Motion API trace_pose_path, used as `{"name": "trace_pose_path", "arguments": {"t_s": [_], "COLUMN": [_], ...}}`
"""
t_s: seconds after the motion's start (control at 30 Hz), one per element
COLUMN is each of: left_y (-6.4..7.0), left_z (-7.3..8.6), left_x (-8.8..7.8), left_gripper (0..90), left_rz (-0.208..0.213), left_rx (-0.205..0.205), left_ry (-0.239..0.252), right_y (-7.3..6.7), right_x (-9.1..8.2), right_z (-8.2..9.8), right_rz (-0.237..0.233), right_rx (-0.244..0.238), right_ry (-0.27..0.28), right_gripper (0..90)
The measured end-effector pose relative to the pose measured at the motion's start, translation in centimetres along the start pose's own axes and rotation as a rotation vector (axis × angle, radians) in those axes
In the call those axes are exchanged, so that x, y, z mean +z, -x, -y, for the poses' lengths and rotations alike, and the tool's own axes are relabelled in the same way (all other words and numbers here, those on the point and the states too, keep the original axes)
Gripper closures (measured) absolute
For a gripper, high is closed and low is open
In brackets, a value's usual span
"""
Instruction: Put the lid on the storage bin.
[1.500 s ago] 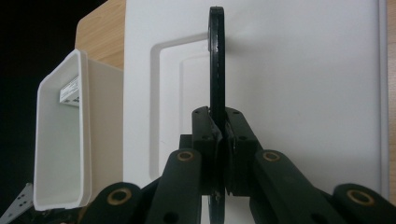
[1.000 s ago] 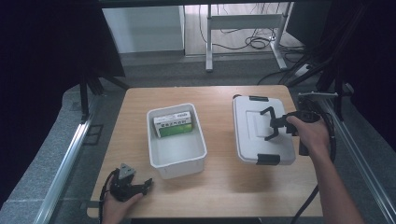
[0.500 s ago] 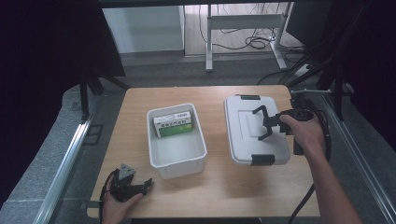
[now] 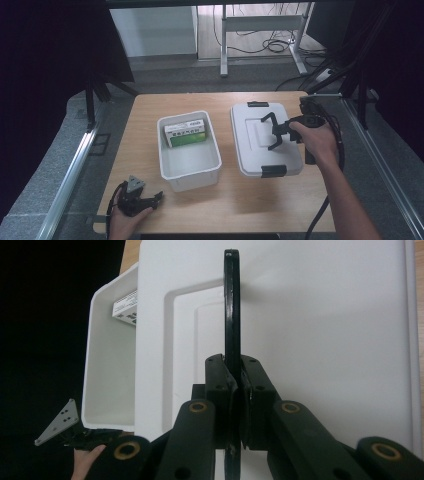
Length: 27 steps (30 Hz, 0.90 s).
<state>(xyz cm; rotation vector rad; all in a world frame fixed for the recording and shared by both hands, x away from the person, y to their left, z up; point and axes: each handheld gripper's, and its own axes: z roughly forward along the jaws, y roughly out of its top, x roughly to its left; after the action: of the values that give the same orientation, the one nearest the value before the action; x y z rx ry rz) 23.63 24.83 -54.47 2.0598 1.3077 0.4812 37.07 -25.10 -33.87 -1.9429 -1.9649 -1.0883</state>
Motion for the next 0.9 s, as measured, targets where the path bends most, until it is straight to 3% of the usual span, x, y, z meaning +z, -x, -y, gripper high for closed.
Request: {"name": "trace_pose_path", "arguments": {"t_s": [0.47, 0.9], "left_y": [0.0, 0.0], "left_z": [0.0, 0.0], "left_x": [0.0, 0.0], "left_gripper": [14.7, 14.7], "left_rz": [0.000, 0.000], "left_rx": [0.001, 0.002], "left_ry": [-0.002, -0.002], "right_y": [-2.5, -5.9], "right_x": [1.2, 1.8], "right_z": [-0.1, -0.6], "right_rz": [-0.035, -0.058], "right_rx": [-0.036, -0.077], "right_ry": [-0.030, -0.043], "right_gripper": [84.4, 84.4]}}
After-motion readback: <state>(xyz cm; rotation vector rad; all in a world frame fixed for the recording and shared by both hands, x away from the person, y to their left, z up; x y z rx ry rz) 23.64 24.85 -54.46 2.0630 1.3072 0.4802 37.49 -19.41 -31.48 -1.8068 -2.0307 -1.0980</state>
